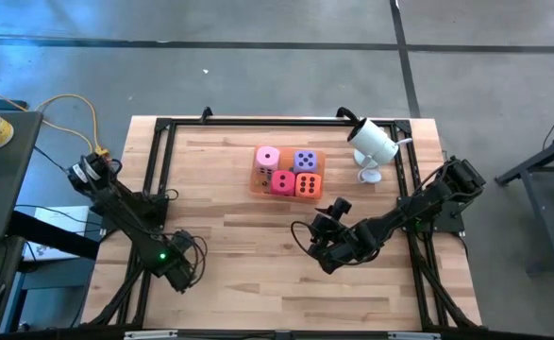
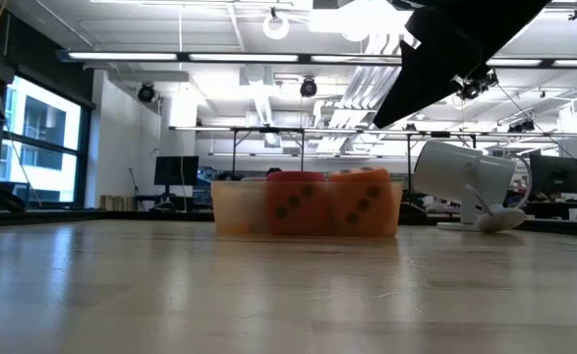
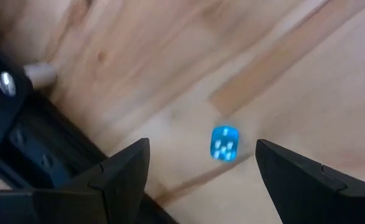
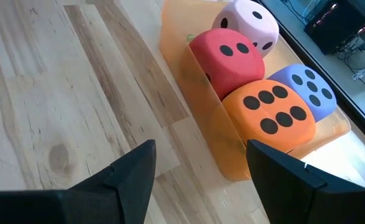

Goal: Pick & Place Dice
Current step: Put the small blue die into the orange bin

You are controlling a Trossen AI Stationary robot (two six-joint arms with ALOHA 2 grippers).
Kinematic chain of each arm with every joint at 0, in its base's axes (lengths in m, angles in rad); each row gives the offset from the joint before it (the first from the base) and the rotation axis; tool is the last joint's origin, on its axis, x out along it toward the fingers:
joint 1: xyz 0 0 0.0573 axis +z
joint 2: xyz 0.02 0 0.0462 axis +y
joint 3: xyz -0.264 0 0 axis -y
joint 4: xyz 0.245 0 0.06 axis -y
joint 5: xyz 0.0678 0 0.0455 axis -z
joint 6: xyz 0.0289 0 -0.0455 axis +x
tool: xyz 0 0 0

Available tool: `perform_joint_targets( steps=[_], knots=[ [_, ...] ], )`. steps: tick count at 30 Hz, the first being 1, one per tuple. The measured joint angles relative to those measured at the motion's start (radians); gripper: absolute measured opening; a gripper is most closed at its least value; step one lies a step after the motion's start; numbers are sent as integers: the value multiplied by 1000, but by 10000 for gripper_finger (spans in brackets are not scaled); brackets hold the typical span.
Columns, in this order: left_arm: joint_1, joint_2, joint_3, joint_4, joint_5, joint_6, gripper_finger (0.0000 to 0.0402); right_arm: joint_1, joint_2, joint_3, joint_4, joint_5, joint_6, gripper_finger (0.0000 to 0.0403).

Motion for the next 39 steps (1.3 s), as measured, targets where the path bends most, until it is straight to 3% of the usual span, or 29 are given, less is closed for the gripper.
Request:
perform_joint_targets(
  steps=[11,25,39],
  knots=[
    [48,-5,-55,89,-5,46,284,0,0,0,0,-54,0,239],
    [4,-2,-69,105,0,-93,281,0,0,0,-1,-52,-4,239],
    [4,-1,-71,150,5,-133,154,0,0,0,-1,-51,-23,239]
  ],
)
